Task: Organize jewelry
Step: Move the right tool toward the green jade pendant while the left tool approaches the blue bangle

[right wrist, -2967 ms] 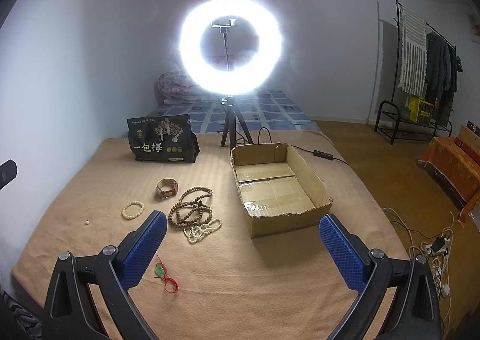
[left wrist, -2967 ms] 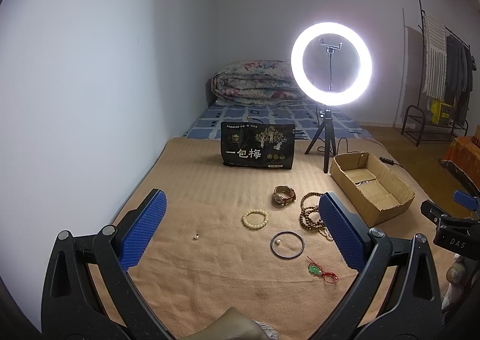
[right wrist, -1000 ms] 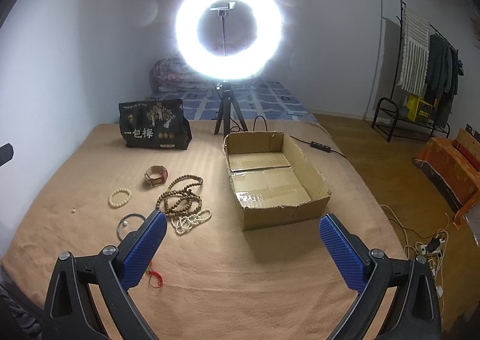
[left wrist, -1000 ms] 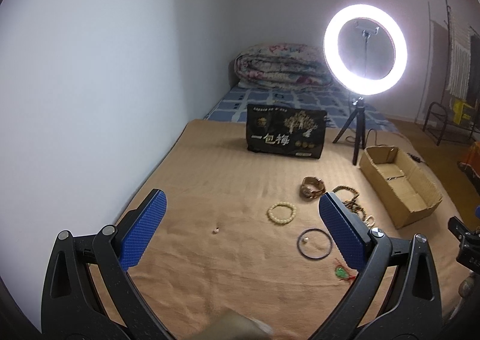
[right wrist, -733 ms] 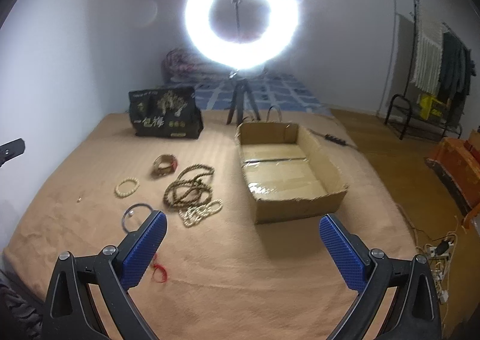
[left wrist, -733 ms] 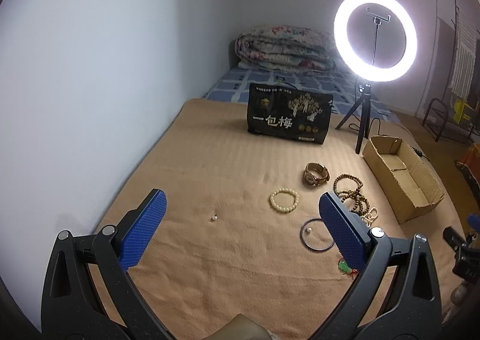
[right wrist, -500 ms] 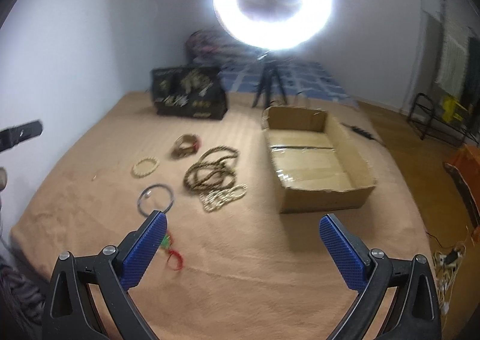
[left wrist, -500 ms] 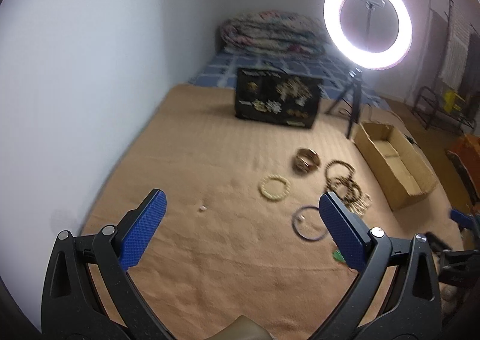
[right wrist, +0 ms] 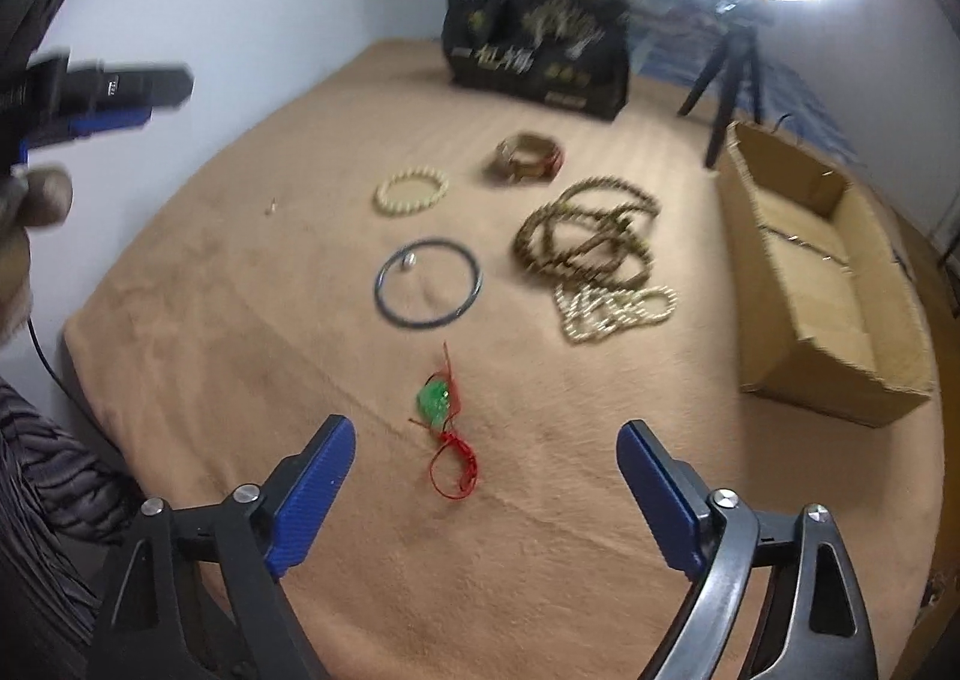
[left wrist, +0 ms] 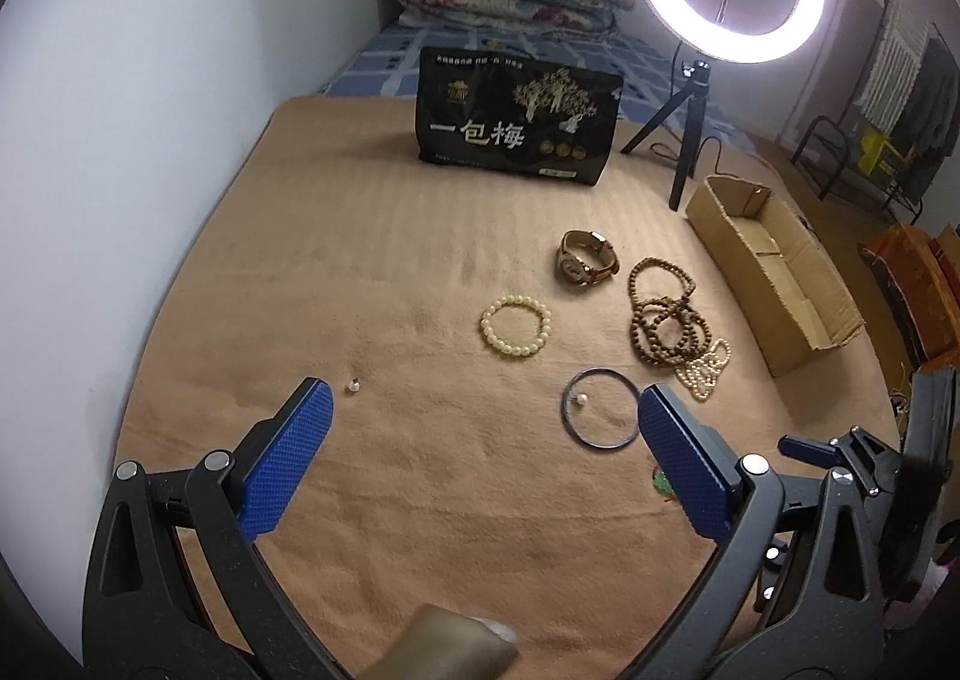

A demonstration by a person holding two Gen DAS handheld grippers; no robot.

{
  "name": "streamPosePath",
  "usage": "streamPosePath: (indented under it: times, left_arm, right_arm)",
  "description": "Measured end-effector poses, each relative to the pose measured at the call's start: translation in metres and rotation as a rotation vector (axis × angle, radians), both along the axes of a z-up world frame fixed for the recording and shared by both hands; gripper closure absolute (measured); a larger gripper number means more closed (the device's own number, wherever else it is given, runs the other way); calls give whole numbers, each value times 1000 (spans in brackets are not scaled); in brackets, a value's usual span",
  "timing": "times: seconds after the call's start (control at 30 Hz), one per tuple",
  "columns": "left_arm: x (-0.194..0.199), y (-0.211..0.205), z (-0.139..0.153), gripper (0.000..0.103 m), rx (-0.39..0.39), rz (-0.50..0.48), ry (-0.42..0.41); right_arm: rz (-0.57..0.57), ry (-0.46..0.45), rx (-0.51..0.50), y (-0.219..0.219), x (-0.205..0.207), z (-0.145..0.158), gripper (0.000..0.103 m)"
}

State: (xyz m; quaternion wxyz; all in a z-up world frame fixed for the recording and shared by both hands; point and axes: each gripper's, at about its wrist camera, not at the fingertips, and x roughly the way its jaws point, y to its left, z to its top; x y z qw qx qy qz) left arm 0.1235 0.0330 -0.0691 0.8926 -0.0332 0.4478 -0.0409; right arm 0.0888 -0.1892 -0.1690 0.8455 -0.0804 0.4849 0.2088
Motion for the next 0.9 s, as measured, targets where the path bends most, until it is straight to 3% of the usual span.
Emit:
streamPosePath:
  times: [0.3,0.6,0.9]
  left_arm:
    - [15,23,-17,0,11,-19,29]
    - [28,-9,-43,1,35,-181,70]
    - [42,-38,-66,1,45,-257,100]
  right_arm:
    - [15,37,-31,12,8,-21,18]
    - [21,58,-29,27,17,-40,32]
    - [3,52,-33,28,22,-46,37]
